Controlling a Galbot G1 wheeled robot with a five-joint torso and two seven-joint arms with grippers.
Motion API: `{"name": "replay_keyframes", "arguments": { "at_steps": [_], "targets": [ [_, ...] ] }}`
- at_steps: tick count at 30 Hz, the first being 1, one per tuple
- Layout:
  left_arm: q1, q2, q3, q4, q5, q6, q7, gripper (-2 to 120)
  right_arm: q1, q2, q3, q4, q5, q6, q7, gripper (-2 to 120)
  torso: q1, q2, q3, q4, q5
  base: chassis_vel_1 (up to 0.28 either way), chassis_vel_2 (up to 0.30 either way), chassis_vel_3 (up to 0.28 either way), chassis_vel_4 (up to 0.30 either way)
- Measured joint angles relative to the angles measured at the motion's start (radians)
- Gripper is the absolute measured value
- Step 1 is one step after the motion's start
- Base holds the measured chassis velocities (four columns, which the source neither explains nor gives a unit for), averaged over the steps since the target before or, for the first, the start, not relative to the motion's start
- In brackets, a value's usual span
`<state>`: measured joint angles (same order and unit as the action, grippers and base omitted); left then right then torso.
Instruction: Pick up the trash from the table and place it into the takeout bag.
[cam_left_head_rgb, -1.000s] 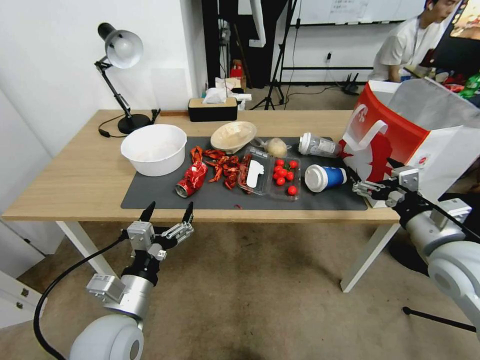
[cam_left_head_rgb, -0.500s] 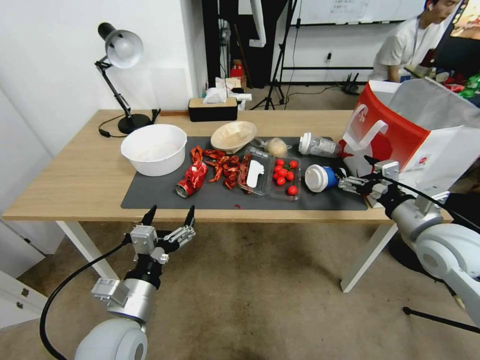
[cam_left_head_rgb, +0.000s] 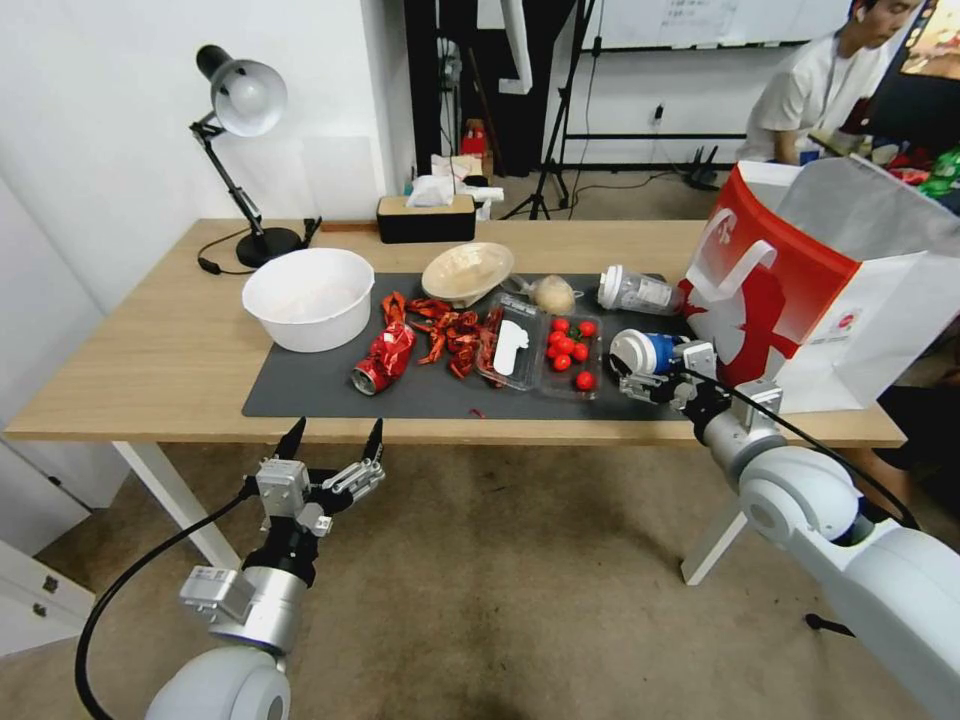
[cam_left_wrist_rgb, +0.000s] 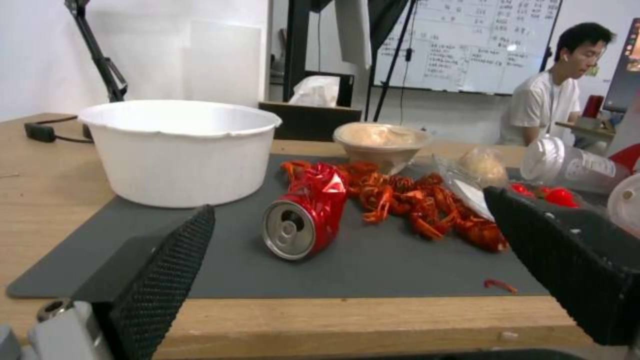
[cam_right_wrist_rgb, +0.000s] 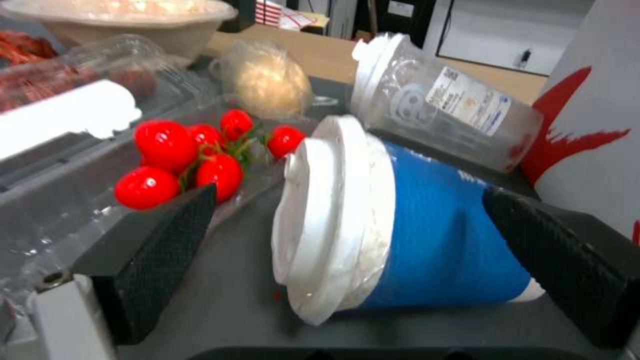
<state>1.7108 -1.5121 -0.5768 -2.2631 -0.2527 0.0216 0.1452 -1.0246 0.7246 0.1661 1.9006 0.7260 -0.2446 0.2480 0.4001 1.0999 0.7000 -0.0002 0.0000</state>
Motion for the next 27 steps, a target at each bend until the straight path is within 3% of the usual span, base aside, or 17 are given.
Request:
{"name": "replay_keyframes", "arguments": {
  "at_steps": [10,12,27],
  "targets": [
    [-0.003,-0.002,0.005,0.008,0.005,-0.005,0.001,100,0.031,0.017,-0.032,-0.027,-0.024,-0.006,0.026,99,0.000,0.000,0.000,0.0002,-0.0001,0.000,0.000,0.000,0.000],
    [-0.005,-0.002,0.006,0.011,0.005,-0.006,0.002,100,0.034,0.018,-0.034,-0.032,-0.028,-0.006,0.030,93,0.000,0.000,0.000,0.0002,0.0000,0.000,0.000,0.000,0.000],
    [-0.016,0.005,0.010,0.027,0.006,-0.009,0.004,100,0.050,0.026,-0.063,-0.061,-0.062,-0.006,0.029,80,0.000,0.000,0.000,0.0001,0.0000,0.000,0.000,0.000,0.000]
  ]
}}
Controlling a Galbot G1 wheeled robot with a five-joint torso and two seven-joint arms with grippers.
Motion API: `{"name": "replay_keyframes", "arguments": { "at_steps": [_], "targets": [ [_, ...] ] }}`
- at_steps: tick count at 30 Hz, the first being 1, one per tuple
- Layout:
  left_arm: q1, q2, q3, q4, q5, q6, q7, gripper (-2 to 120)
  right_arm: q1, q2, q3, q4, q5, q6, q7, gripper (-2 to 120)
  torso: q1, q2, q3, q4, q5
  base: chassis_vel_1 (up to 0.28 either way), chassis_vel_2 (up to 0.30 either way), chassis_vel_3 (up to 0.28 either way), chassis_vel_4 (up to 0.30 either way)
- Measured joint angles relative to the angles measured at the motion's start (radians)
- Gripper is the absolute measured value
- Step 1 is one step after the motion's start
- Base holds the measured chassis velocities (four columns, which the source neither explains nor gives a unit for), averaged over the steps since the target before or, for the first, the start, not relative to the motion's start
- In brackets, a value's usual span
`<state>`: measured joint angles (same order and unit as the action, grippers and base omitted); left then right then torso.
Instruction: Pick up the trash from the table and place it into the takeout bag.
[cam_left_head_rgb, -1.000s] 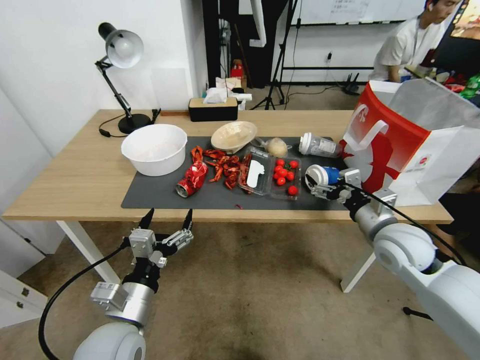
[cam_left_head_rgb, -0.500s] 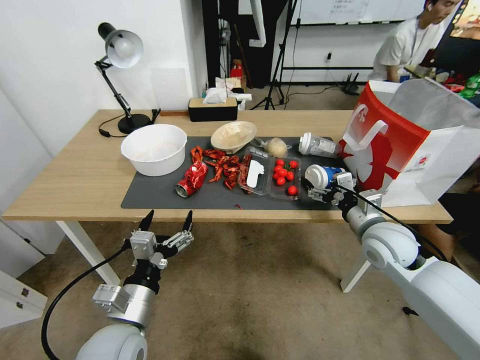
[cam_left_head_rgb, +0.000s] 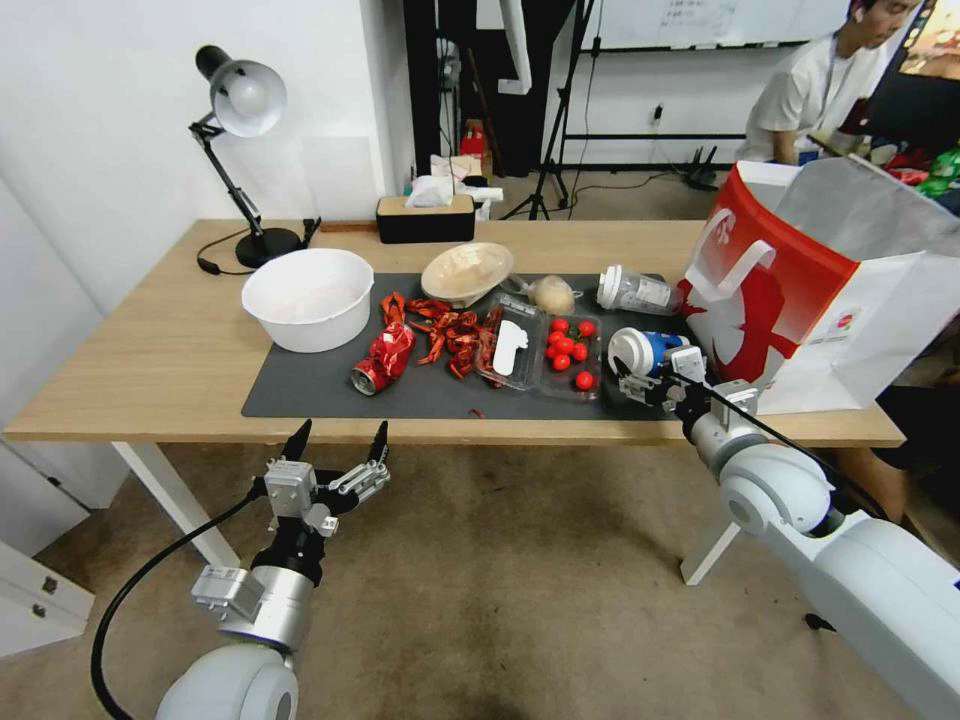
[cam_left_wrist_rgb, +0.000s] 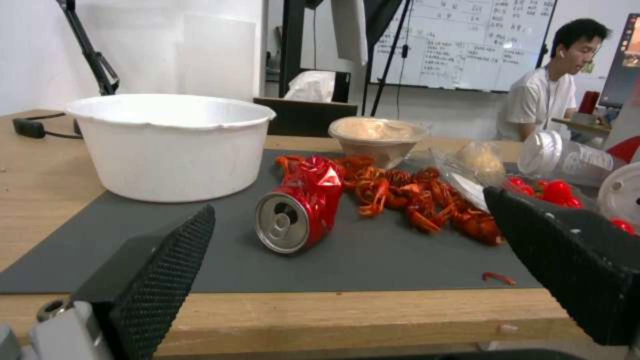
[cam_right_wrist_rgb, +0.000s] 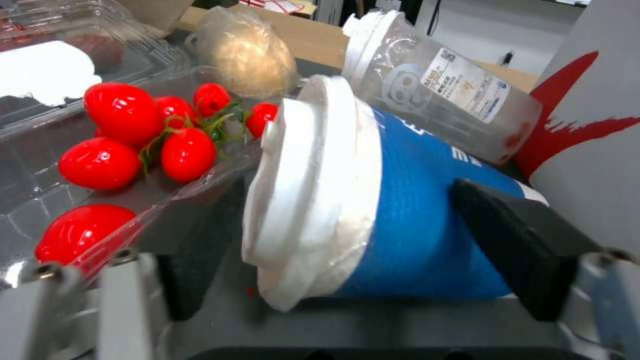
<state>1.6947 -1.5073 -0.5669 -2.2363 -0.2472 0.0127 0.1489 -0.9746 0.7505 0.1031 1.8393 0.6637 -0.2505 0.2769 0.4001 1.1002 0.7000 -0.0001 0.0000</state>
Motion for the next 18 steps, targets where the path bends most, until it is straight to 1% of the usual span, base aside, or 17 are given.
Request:
{"name": "replay_keyframes", "arguments": {
  "at_steps": [3,4,5,6,7,9,11,13,16,17,18],
  "targets": [
    [-0.003,0.003,-0.001,0.004,0.000,-0.001,0.000,100,0.000,0.002,-0.001,-0.001,-0.004,0.000,-0.001,65,0.000,0.000,0.000,0.0001,0.0000,0.000,0.000,0.000,0.000],
    [-0.003,0.003,-0.001,0.004,0.000,-0.001,0.000,100,0.000,0.002,-0.001,-0.001,-0.004,0.000,-0.001,65,0.000,0.000,0.000,0.0001,0.0000,0.000,0.000,0.000,0.000],
    [-0.005,0.003,-0.001,0.006,0.000,-0.001,0.000,100,0.000,0.002,-0.002,-0.001,-0.004,0.001,-0.001,61,0.000,0.000,0.000,0.0003,0.0000,0.000,0.000,0.000,0.000],
    [-0.005,0.003,-0.001,0.008,0.000,-0.001,0.000,100,0.000,0.001,-0.002,-0.001,-0.005,0.001,-0.001,59,0.000,0.000,0.000,0.0003,0.0000,0.000,0.000,0.000,0.000],
    [-0.006,0.002,0.000,0.009,0.000,-0.001,0.000,100,0.000,0.000,-0.002,-0.001,-0.005,0.001,-0.001,51,0.000,0.000,0.000,0.0003,-0.0001,0.000,0.000,0.000,0.000],
    [-0.007,0.002,0.001,0.011,0.000,-0.002,0.000,100,0.000,-0.001,-0.001,-0.001,-0.005,0.001,-0.001,49,0.000,0.000,0.000,0.0003,0.0000,0.000,0.000,0.000,0.000],
    [-0.008,0.001,0.003,0.015,0.000,-0.005,0.000,100,-0.004,-0.005,0.003,0.001,-0.005,0.001,-0.002,42,0.000,0.000,0.000,0.0002,0.0000,0.000,0.000,0.000,0.000],
    [-0.009,0.001,0.005,0.016,0.000,-0.005,0.000,100,-0.007,-0.007,0.004,0.003,-0.005,0.001,-0.002,40,0.000,0.000,0.000,0.0000,0.0000,0.000,0.000,0.000,0.000],
    [-0.010,-0.001,0.007,0.016,0.001,-0.006,0.001,100,-0.013,-0.009,0.009,0.005,-0.006,0.001,-0.003,32,0.000,0.000,0.000,0.0001,0.0000,0.000,0.000,0.000,0.000],
    [-0.010,-0.001,0.007,0.016,0.001,-0.006,0.001,100,-0.013,-0.009,0.009,0.005,-0.006,0.001,-0.003,32,0.000,0.000,0.000,0.0001,0.0000,0.000,0.000,0.000,0.000],
    [-0.010,-0.001,0.007,0.016,0.002,-0.007,0.002,100,-0.015,-0.009,0.012,0.006,-0.006,0.001,-0.003,29,0.000,0.000,0.000,0.0002,0.0000,0.000,0.000,0.000,0.000]
  ]
}}
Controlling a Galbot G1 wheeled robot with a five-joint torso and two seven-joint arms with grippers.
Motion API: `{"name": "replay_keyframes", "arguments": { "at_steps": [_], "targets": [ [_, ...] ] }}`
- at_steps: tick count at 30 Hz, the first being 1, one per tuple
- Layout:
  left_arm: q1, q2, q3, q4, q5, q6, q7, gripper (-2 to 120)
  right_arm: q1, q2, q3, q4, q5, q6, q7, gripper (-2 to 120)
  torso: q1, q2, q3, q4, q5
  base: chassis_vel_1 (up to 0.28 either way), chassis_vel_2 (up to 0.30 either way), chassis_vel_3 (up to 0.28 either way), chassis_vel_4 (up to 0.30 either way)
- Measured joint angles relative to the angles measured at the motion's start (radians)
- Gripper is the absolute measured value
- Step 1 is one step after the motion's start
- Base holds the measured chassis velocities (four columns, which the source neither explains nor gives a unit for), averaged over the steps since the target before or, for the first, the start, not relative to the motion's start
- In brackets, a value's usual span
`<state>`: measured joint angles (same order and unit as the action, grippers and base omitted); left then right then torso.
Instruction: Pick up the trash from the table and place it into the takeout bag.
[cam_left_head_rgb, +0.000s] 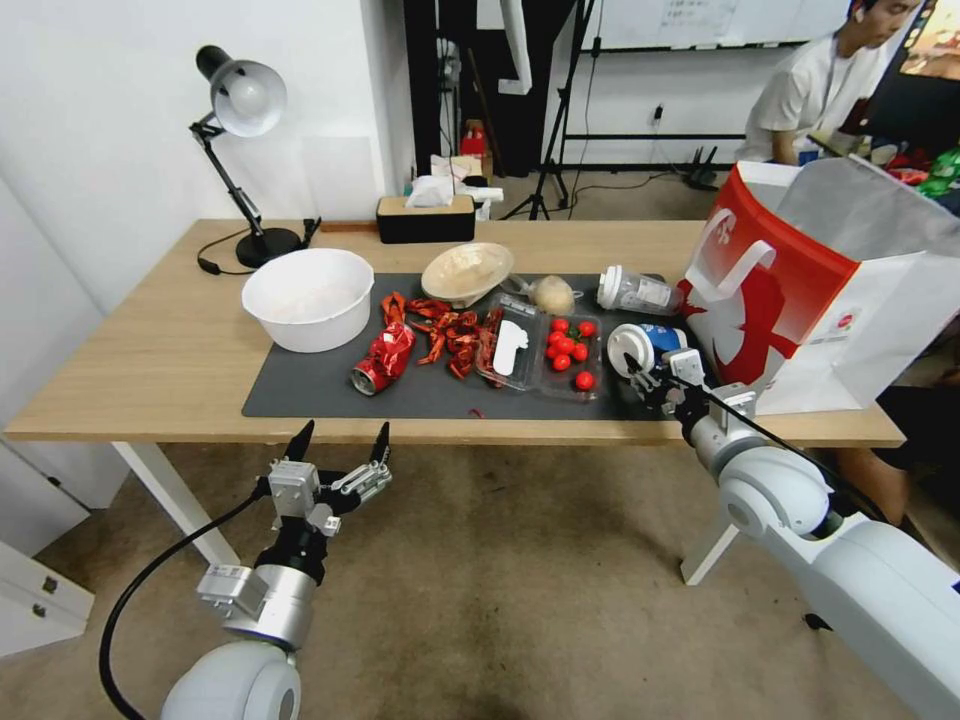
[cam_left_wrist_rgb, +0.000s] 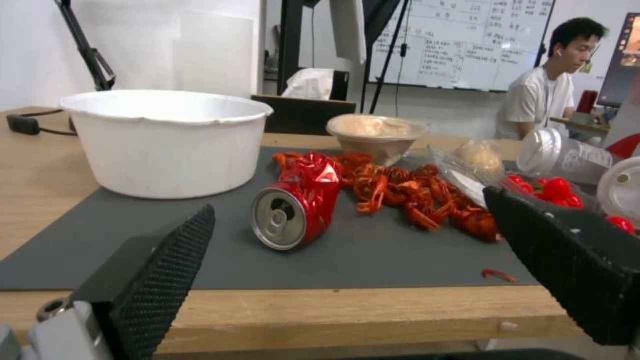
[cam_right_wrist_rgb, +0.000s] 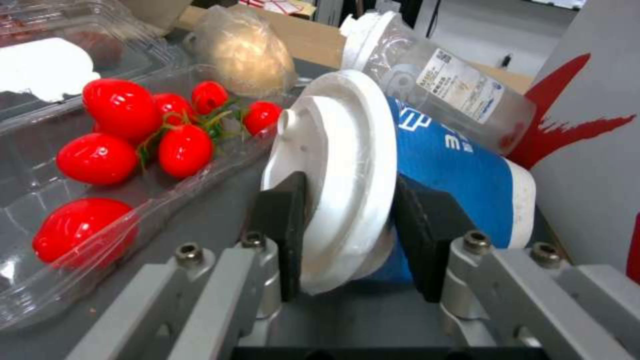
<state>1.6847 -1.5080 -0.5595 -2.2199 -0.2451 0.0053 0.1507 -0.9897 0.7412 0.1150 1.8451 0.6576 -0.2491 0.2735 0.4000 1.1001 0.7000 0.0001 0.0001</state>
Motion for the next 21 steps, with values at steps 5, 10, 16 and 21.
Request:
{"name": "replay_keyframes", "arguments": {
  "at_steps": [5,10,16,21],
  "targets": [
    [0.003,0.002,0.000,0.000,0.001,-0.003,0.001,100,-0.011,0.001,0.013,0.007,0.000,0.000,0.000,28,0.000,0.000,0.000,0.0000,0.0000,0.000,0.000,0.000,0.000],
    [0.005,0.003,-0.001,0.000,0.001,-0.006,0.001,100,-0.034,0.000,0.036,0.028,0.004,-0.003,0.000,28,0.000,0.000,0.000,-0.0001,0.0000,0.000,0.000,0.000,0.000],
    [0.005,0.002,0.002,0.000,0.003,-0.006,0.001,100,-0.071,-0.010,0.092,0.082,0.029,-0.003,0.001,28,0.000,0.000,0.000,-0.0001,-0.0001,0.000,0.000,0.000,0.000],
    [0.007,-0.003,0.014,-0.001,0.012,-0.009,0.002,100,-0.115,-0.025,0.187,0.176,0.095,-0.004,-0.001,28,0.000,0.000,0.000,-0.0002,-0.0001,0.000,0.000,0.000,0.000]
  ]
}}
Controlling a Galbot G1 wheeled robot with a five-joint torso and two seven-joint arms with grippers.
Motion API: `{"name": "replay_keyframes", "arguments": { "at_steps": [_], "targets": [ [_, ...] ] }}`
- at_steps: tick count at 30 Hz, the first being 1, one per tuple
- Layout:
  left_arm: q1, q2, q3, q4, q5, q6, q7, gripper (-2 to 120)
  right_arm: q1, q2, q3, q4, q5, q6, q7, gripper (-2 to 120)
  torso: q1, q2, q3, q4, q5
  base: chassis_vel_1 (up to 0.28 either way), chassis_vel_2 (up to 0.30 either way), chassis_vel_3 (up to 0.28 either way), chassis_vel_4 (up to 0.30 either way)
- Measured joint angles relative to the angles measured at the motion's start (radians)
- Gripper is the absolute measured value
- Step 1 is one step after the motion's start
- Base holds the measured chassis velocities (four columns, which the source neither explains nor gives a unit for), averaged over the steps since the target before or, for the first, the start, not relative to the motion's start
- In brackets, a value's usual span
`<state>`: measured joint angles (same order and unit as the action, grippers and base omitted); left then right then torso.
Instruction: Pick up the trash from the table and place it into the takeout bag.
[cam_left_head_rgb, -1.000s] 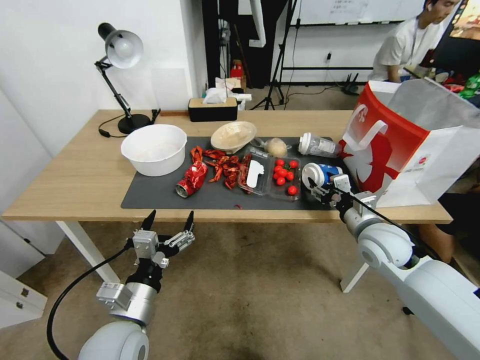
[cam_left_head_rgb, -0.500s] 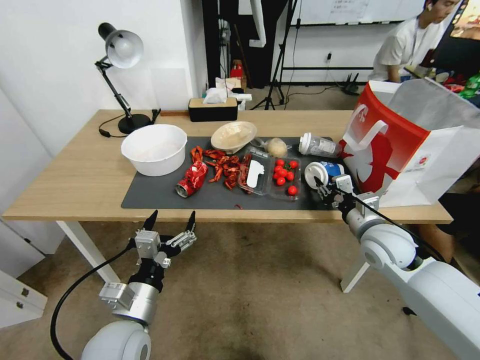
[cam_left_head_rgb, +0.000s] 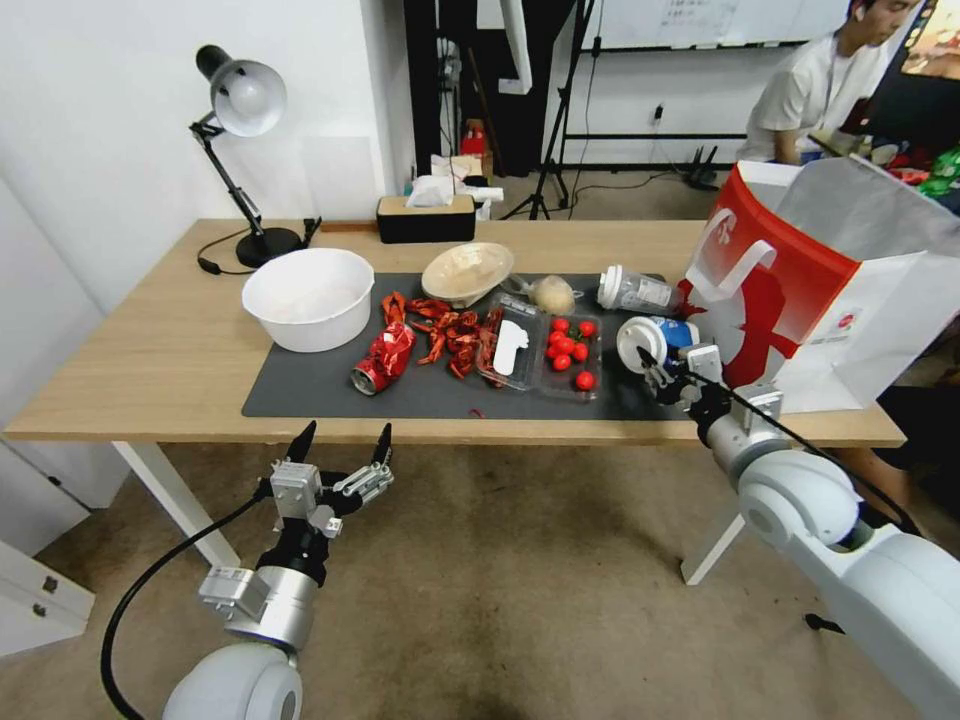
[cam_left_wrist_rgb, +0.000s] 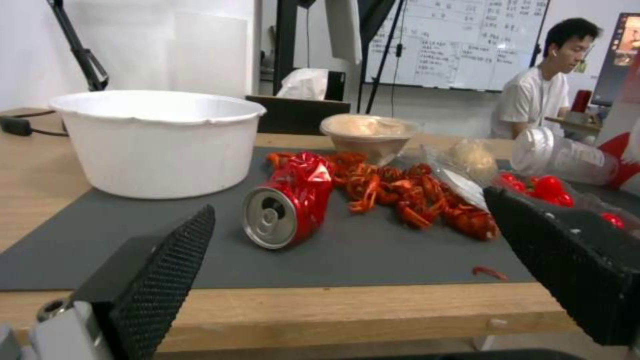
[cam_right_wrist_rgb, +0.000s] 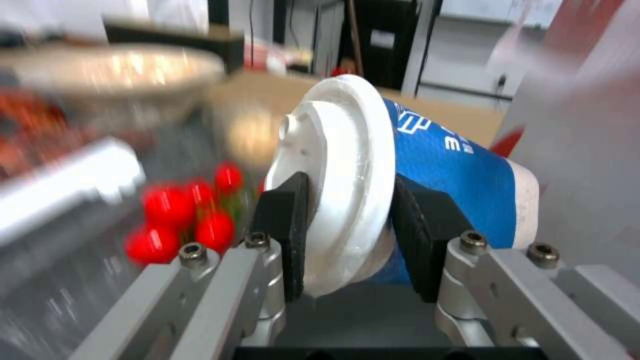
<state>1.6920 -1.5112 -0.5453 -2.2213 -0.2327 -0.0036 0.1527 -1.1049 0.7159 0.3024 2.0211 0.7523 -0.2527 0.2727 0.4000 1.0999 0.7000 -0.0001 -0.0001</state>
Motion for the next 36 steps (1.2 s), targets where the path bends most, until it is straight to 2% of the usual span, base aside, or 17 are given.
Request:
{"name": "replay_keyframes", "arguments": {
  "at_steps": [4,10,12,17,24,33,34,36],
  "targets": [
    [0.002,-0.004,0.010,-0.002,0.009,-0.001,0.000,100,-0.008,-0.022,0.082,0.068,0.105,0.023,-0.015,28,0.000,0.000,0.000,0.0000,0.0000,0.000,0.000,0.000,0.000],
    [0.007,-0.011,0.021,-0.007,0.019,-0.005,0.000,100,0.035,-0.062,0.144,0.129,0.242,0.066,-0.020,28,0.000,0.000,0.000,0.0002,0.0001,0.000,0.000,0.000,0.000],
    [0.010,-0.015,0.024,-0.008,0.024,-0.009,0.000,100,0.062,-0.080,0.158,0.143,0.278,0.107,-0.019,28,0.000,0.000,0.000,0.0002,0.0001,0.000,0.000,0.000,0.000],
    [0.016,-0.021,0.028,-0.013,0.031,-0.016,0.001,100,0.126,-0.106,0.173,0.142,0.309,0.128,0.013,28,0.000,0.000,0.000,0.0002,0.0003,0.000,0.000,0.000,0.000],
    [0.025,-0.022,0.023,-0.018,0.035,-0.026,0.001,100,0.239,-0.125,0.200,0.074,0.358,0.137,0.086,28,0.000,0.000,0.000,0.0001,0.0002,0.000,0.000,0.000,0.000],
    [0.030,-0.024,0.023,-0.018,0.039,-0.035,0.001,100,0.284,-0.132,0.261,0.024,0.382,0.137,0.145,25,0.000,0.000,0.000,0.0003,0.0002,0.000,0.000,0.000,0.000],
    [0.030,-0.025,0.023,-0.018,0.039,-0.036,0.001,100,0.272,-0.135,0.278,0.021,0.368,0.120,0.162,25,0.000,0.000,0.000,0.0003,-0.0001,0.000,0.000,0.000,0.000],
    [0.030,-0.025,0.024,-0.017,0.039,-0.036,0.001,100,0.207,-0.141,0.324,0.018,0.317,0.012,0.212,25,0.000,0.000,0.000,-0.0003,0.0004,0.000,0.000,0.000,0.000]
  ]
}}
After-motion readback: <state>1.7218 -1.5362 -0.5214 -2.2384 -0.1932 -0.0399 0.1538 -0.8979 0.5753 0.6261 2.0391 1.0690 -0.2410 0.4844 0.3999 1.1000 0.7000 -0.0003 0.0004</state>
